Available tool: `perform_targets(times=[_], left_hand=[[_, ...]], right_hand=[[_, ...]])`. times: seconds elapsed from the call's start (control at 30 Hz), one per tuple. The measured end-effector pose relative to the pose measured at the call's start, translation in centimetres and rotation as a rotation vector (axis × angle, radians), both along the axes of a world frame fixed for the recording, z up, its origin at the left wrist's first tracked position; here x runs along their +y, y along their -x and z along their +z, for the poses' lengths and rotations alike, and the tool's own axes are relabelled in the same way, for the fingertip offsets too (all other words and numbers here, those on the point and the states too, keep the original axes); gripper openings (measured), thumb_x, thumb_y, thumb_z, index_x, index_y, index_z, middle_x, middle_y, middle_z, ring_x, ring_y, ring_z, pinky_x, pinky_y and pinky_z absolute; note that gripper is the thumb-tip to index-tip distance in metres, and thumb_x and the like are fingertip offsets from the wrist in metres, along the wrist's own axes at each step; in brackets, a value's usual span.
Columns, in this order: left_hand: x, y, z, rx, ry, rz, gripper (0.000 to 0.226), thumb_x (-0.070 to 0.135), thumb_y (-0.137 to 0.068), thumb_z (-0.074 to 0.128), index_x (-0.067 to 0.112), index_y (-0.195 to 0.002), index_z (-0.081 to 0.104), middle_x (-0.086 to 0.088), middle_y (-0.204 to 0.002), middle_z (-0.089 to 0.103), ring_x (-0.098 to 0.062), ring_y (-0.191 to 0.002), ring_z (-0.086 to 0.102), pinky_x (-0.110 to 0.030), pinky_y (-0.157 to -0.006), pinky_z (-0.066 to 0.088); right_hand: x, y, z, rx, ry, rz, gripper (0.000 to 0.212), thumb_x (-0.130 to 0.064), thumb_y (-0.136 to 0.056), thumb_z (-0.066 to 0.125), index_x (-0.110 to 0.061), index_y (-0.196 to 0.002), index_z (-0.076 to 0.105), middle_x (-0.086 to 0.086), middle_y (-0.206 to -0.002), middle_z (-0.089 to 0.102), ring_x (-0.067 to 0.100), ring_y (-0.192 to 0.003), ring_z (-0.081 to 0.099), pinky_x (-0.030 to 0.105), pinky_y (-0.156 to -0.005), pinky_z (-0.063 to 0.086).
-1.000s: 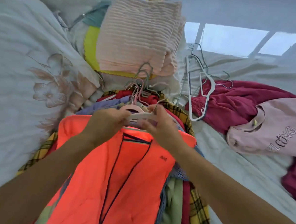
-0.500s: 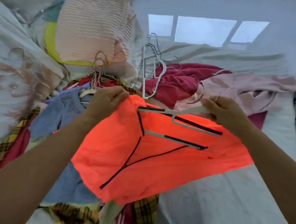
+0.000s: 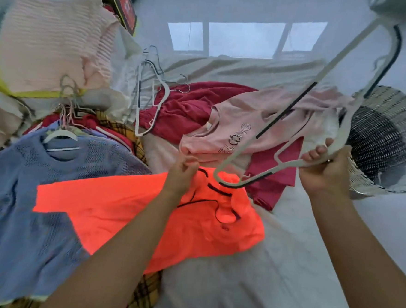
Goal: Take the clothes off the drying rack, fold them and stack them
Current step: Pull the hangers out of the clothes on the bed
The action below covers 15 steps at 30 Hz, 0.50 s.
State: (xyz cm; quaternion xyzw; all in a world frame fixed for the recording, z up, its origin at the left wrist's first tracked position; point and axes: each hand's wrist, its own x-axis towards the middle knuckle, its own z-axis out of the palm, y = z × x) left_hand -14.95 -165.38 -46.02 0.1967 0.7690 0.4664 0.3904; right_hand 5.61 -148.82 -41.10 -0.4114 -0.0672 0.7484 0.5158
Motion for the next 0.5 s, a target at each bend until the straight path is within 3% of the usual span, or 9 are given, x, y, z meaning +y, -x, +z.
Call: perform_targets(times=[0.07,0.17,0.3,0.4,0.5], left_hand=[[1.1,-2.1,-1.5,0.101,0.072,-0.191,0.045,0.023,-0.076,0.059,-0.002,-0.114,0.058,-0.011,-0.084,0.054,-0.016,-0.071,0.050,-0.025,-0.069,0.036],[2.3,-5.3,-4.6,0.197,0.279,-0.461,0.063,0.016,-0.081,0.065,0.012,-0.139,0.040,-0.029,-0.101,0.060,-0.037,-0.092,0.058,-0.036,-0.076,0.038],[2.7,-9.8,-9.8,0.385,0.503,-0.842,0.088,0.012,-0.083,0.059,0.034,-0.149,0.004,-0.021,-0.115,0.061,-0.037,-0.106,0.058,-0.040,-0.080,0.043],[3.0,-11.3,-12.8,0.471,0.561,-1.032,0.085,0.004,-0.086,0.049,0.036,-0.148,0.001,-0.020,-0.116,0.061,-0.037,-0.105,0.058,-0.040,-0.079,0.044],[4.2,-11.1,-14.5,0.491,0.628,-1.082,0.056,0.006,-0.094,0.034,0.023,-0.147,0.023,-0.020,-0.121,0.058,-0.037,-0.110,0.056,-0.041,-0.085,0.043]], right_hand=[[0.7,-1.8,-1.0,-0.058,0.014,-0.018,0.045,-0.047,-0.099,0.023,-0.020,-0.075,0.050,-0.009,-0.044,0.043,0.005,-0.040,0.037,0.014,-0.043,0.032],[1.4,-5.2,-3.0,-0.179,0.049,-0.014,0.042,-0.048,-0.098,0.024,-0.022,-0.077,0.050,-0.011,-0.046,0.044,0.004,-0.042,0.038,0.013,-0.043,0.032],[0.9,-8.8,-6.3,-0.286,0.132,-0.015,0.041,-0.048,-0.098,0.024,-0.024,-0.075,0.048,-0.011,-0.047,0.041,0.004,-0.041,0.034,0.012,-0.042,0.030],[-0.3,-9.9,-8.4,-0.333,0.172,-0.003,0.035,-0.049,-0.092,0.032,-0.023,-0.077,0.048,-0.011,-0.047,0.041,0.005,-0.043,0.033,0.011,-0.042,0.030],[-1.2,-10.4,-10.1,-0.357,0.209,0.019,0.037,-0.047,-0.096,0.028,-0.022,-0.079,0.049,-0.011,-0.048,0.042,0.004,-0.044,0.034,0.011,-0.043,0.030]])
